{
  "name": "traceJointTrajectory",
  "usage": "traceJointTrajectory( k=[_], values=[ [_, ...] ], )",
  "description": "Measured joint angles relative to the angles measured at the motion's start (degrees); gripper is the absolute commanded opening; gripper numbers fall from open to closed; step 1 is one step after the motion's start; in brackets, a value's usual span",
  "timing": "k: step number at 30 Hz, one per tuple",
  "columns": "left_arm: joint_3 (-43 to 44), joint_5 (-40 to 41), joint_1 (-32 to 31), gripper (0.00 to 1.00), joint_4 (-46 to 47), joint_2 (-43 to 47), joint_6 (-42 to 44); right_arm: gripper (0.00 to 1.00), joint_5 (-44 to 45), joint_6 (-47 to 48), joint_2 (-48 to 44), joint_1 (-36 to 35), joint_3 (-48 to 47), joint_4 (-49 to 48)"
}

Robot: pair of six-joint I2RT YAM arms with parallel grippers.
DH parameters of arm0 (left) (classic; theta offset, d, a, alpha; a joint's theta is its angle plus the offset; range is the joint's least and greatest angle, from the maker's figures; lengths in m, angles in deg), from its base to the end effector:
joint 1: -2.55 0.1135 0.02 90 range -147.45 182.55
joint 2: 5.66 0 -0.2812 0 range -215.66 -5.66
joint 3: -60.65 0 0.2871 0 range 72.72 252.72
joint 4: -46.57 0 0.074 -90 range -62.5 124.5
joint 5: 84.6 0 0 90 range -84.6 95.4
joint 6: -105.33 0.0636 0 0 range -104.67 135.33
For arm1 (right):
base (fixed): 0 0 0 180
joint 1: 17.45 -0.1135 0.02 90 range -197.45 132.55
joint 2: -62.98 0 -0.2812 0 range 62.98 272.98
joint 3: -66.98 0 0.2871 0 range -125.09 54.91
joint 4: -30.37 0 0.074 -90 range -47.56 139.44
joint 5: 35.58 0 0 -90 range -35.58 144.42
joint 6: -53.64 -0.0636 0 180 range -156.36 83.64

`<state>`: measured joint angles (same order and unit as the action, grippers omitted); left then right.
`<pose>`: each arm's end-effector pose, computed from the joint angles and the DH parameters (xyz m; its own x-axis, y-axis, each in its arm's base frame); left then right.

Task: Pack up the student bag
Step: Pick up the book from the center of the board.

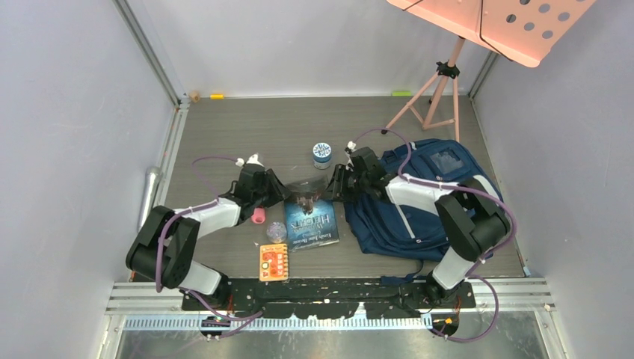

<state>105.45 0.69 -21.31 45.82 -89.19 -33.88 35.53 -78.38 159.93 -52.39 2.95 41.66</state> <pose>0.2890 -0.1335 0.1259 -0.7290 -0.5026 -0.4647 -0.1390 0.7734 -0.6185 0.3089 0.2409 0.1430 -0.9147 0.1335 -0.3814 -0.1613 0.7448 0.6475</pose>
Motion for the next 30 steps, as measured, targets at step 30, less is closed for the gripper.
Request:
traceJointTrajectory(
  k=[30],
  values=[
    [0.04, -12.85, -2.78, 0.25, 6.05, 3.28, -3.34, 0.10, 0.98, 2.43, -0.52, -2.47, -6.71, 4.31]
  ],
)
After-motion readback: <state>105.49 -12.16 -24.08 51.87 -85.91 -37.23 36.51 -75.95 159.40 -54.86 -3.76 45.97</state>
